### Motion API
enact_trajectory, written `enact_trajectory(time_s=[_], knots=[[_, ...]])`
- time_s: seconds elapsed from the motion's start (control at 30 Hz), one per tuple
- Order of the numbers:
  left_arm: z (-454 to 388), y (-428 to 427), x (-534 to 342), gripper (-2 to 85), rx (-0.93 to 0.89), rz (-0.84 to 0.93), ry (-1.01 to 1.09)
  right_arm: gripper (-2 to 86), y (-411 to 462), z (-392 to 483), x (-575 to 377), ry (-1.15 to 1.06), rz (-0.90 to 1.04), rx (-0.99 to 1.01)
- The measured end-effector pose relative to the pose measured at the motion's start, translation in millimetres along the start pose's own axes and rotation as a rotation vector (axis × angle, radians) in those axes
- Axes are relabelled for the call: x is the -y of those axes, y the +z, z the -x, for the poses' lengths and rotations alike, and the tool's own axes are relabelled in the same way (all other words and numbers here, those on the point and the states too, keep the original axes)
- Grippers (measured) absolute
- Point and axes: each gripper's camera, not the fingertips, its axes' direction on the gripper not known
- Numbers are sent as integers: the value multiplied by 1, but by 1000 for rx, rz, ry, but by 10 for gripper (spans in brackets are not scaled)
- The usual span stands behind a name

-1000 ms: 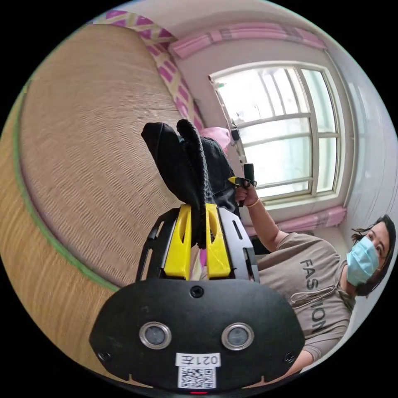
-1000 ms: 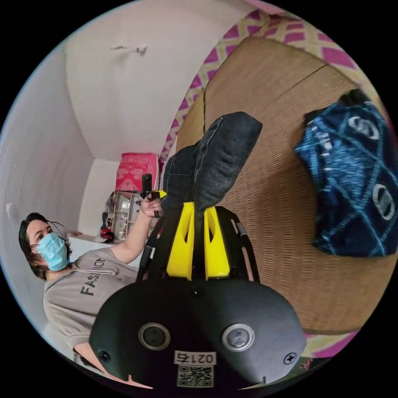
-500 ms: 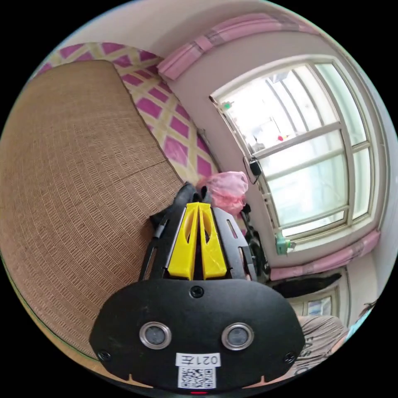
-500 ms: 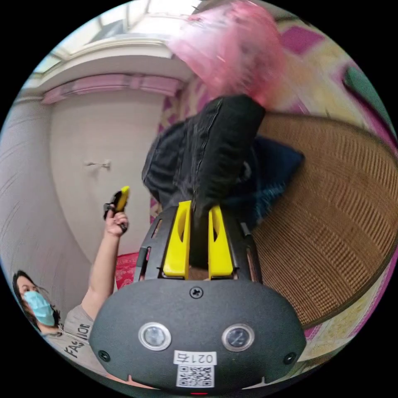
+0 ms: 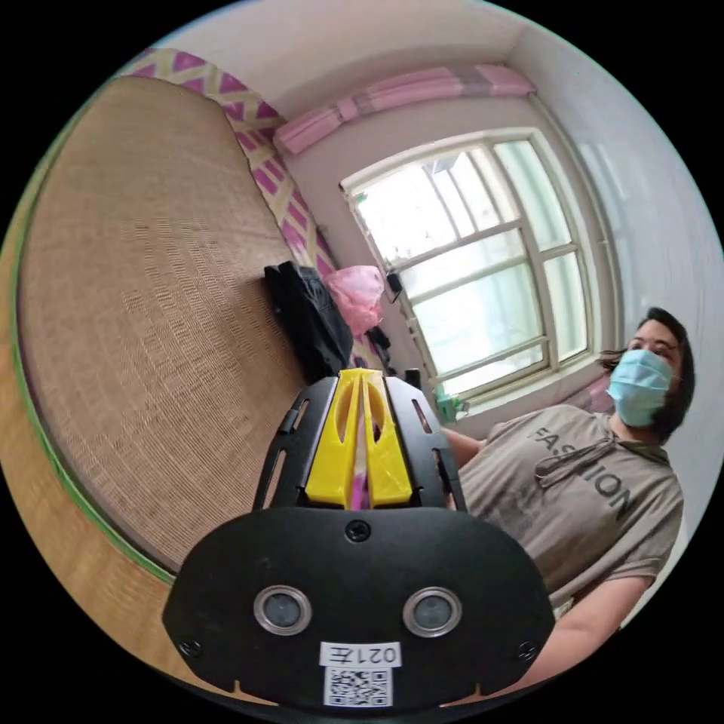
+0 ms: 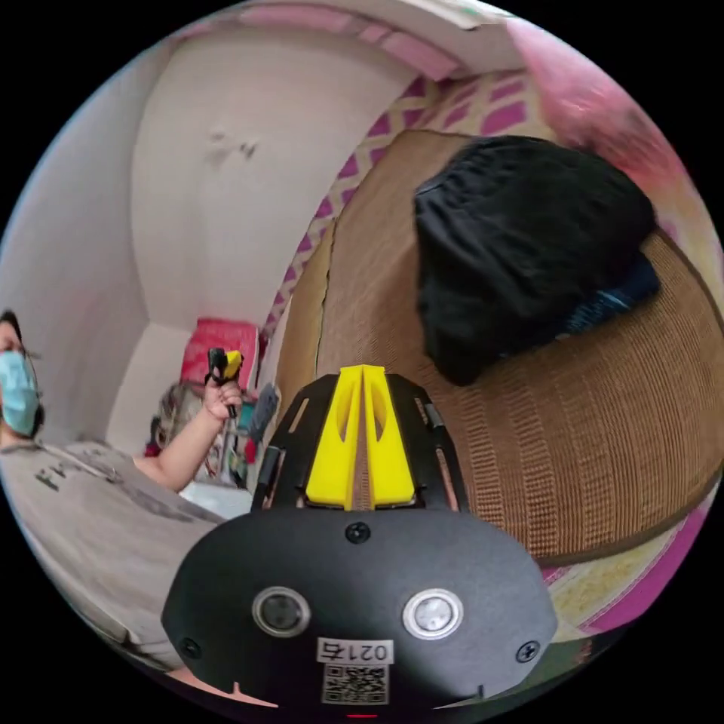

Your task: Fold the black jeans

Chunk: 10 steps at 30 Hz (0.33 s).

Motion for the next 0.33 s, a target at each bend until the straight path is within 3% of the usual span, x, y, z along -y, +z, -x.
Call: enact_trajectory(time_s=[0.17, 0.33], knots=[[-41, -100, -131, -9, 119, -255, -43, -6, 91, 122, 0, -397, 151, -74], [-55, -182, -248, -10, 250, -387, -127, -6, 229, 251, -28, -645, 368, 32]])
